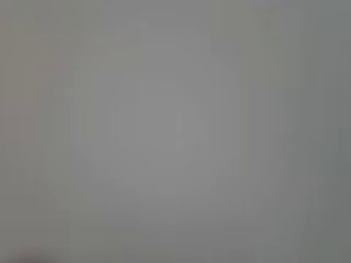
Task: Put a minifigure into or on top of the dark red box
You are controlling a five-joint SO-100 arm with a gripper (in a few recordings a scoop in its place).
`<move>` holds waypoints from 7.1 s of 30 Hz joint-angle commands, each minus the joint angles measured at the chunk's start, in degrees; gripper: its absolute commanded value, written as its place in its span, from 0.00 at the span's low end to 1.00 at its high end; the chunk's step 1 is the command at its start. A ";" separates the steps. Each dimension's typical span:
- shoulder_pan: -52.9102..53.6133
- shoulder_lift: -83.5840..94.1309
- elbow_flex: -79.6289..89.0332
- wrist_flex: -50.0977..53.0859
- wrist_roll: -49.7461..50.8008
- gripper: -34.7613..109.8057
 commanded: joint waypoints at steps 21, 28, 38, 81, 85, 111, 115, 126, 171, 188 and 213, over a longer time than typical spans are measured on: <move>18.37 -46.05 -55.28 16.79 60.73 0.37; 9.93 -70.75 -59.94 8.96 91.49 0.36; 4.22 -90.00 -67.06 3.16 115.66 0.37; 3.08 -161.54 -161.02 25.05 118.56 0.37; 3.69 -166.73 -167.96 25.05 117.33 0.37; 4.57 -176.75 -181.49 24.96 116.28 0.38; 5.54 -178.07 -183.34 24.87 114.52 0.38; 6.59 -181.14 -186.42 24.79 112.50 0.36; 63.11 -94.31 -103.18 19.34 30.59 0.24; 86.04 -112.24 -86.84 -4.39 27.51 0.26; 37.27 -10.90 -25.14 -7.65 8.26 0.24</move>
